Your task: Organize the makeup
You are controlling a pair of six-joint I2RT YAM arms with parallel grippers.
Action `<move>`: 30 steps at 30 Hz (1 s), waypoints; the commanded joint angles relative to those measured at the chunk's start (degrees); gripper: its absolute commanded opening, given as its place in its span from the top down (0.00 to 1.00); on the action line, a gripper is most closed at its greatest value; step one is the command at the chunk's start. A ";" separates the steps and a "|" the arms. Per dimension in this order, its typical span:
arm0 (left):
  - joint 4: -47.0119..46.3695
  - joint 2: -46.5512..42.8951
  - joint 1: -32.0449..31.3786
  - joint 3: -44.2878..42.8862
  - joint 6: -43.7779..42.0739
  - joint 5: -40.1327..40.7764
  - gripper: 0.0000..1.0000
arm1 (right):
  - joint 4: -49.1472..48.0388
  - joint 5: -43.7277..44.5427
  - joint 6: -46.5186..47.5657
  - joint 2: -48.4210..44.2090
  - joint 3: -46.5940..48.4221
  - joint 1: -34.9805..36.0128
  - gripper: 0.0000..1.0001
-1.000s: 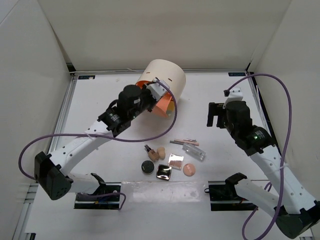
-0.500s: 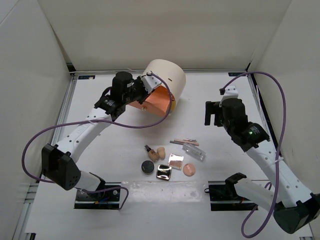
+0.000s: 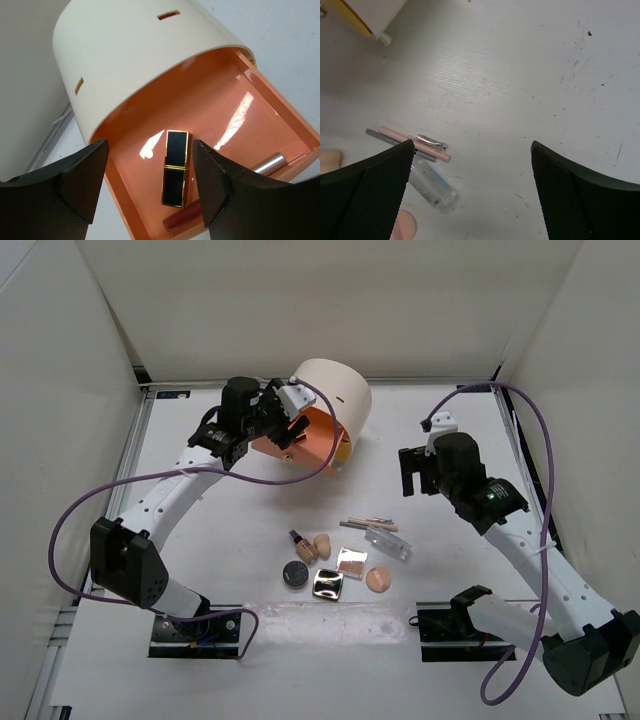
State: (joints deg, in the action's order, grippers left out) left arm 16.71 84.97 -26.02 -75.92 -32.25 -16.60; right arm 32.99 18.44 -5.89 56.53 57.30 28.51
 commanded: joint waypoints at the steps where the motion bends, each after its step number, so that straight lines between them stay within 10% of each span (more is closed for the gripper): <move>1: -1.24 -2.00 0.44 -2.91 1.31 -0.63 0.18 | -1.70 -7.52 5.00 1.12 0.54 -0.04 0.02; 4: -2.64 -3.23 1.41 -5.11 4.47 0.43 0.02 | -2.76 -12.10 9.05 3.04 -0.78 -0.03 0.10; 11: -5.19 -9.71 2.29 -7.85 16.76 12.69 0.02 | -9.42 -20.37 15.21 9.91 -4.38 0.66 0.19; 19: 5.43 -24.13 2.20 6.46 52.68 31.45 0.02 | -24.19 -15.98 17.13 18.26 -11.68 7.68 0.18; 30: 19.50 -32.06 0.80 17.91 59.05 34.97 0.02 | -38.79 -13.52 21.09 27.66 -15.02 11.57 0.27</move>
State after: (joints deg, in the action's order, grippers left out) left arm 31.97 53.93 -24.62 -57.19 23.51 16.62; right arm 1.83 3.03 12.71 81.91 42.70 39.57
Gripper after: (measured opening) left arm 0.984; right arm 0.743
